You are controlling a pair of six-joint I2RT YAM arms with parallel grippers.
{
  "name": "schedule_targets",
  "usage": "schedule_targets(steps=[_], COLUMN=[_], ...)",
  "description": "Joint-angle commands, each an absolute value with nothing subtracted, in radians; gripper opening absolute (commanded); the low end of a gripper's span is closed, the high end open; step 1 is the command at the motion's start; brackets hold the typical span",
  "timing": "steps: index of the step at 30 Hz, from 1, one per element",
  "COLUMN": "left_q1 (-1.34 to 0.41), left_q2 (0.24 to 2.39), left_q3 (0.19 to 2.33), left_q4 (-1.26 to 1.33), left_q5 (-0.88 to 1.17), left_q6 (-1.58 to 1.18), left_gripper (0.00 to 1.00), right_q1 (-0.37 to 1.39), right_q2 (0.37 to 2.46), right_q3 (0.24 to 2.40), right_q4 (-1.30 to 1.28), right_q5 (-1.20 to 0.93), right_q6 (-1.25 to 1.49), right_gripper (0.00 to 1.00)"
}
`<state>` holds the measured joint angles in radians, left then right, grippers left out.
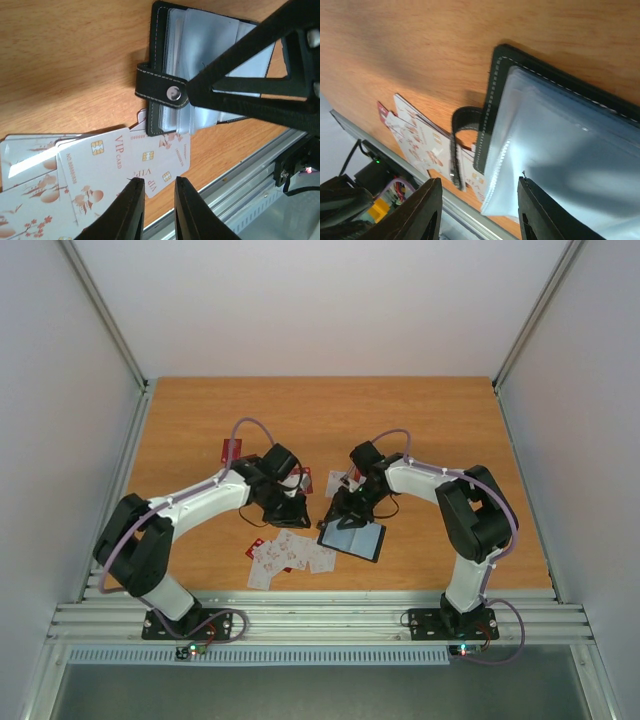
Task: Put the credit cards into the card holder
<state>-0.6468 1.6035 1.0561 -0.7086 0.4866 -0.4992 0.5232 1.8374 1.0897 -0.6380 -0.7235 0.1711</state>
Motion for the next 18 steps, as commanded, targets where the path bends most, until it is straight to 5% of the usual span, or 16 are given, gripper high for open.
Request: schedule_targets(steps=[1, 18], left_q1=[-0.641, -0.640], left_q2=[1.528, 1.192], left_q3=[1.028, 0.875], left_q4=[-0.742, -0.910], left_q5=[0.448, 0.323], left_q6=[-0.473, -0.460], left_gripper=[0.20, 0.26], right_q1=[0.534, 0.595], right_q2=[1.830, 1.546], right_q3=[1.090, 1.062], right_q4=[-0.554, -0.756], right_q5=[-0.777, -0.564], right_q6=[0.233, 0.134], right_gripper=[0.43, 0.39])
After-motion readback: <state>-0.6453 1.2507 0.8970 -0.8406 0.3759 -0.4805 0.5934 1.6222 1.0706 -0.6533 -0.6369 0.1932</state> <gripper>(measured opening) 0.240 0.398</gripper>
